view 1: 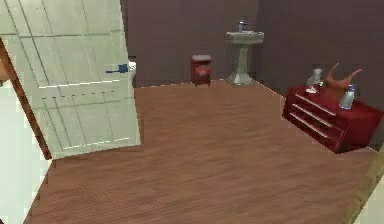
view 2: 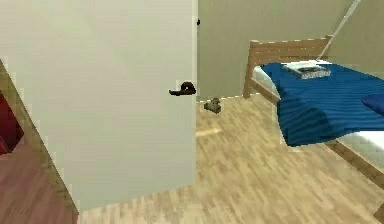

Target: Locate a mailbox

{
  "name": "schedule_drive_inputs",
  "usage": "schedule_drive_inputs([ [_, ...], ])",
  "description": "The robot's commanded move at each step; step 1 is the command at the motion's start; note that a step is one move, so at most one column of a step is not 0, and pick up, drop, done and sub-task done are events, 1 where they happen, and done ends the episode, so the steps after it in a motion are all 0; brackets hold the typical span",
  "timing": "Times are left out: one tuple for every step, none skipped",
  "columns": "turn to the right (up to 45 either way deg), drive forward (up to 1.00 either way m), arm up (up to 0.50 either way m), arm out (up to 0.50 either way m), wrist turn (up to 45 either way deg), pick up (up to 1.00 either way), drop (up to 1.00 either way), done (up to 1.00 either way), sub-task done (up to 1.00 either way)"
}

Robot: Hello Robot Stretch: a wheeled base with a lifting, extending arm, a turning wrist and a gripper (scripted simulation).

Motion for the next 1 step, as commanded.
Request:
schedule_drive_inputs([
  [0.0,1.00,0.00,0.00,0.0,0.00,0.00,0.00,0.00],
])
